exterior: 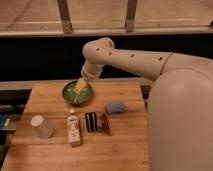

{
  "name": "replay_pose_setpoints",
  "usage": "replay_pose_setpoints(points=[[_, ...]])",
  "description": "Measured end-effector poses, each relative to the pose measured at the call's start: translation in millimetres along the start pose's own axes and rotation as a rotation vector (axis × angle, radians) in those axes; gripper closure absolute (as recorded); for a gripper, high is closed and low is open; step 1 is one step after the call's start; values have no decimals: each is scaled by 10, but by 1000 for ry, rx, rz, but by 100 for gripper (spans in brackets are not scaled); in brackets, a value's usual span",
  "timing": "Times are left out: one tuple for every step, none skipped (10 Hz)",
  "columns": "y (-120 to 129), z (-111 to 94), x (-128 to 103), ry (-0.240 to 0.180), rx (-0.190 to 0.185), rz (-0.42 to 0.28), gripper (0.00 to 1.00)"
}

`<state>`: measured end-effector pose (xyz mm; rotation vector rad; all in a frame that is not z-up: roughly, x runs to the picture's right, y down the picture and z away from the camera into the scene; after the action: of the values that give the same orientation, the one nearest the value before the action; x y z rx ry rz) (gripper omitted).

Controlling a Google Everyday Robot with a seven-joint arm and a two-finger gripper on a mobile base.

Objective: Place the ceramic cup over the eraser

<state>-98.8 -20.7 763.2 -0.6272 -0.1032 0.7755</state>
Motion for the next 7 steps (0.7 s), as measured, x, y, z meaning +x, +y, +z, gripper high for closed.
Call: replay_pose_setpoints(points=[[-4, -3, 3, 0, 0, 1, 20], [-2, -1, 1, 0, 0, 0, 20], [6, 1, -3, 1, 2, -2, 20], [35, -8, -26, 0, 1, -16, 20], [138, -3, -88, 0, -1, -50, 20], [264, -2, -143, -1, -2, -80, 20], [462, 4, -203, -2, -3, -117, 20]])
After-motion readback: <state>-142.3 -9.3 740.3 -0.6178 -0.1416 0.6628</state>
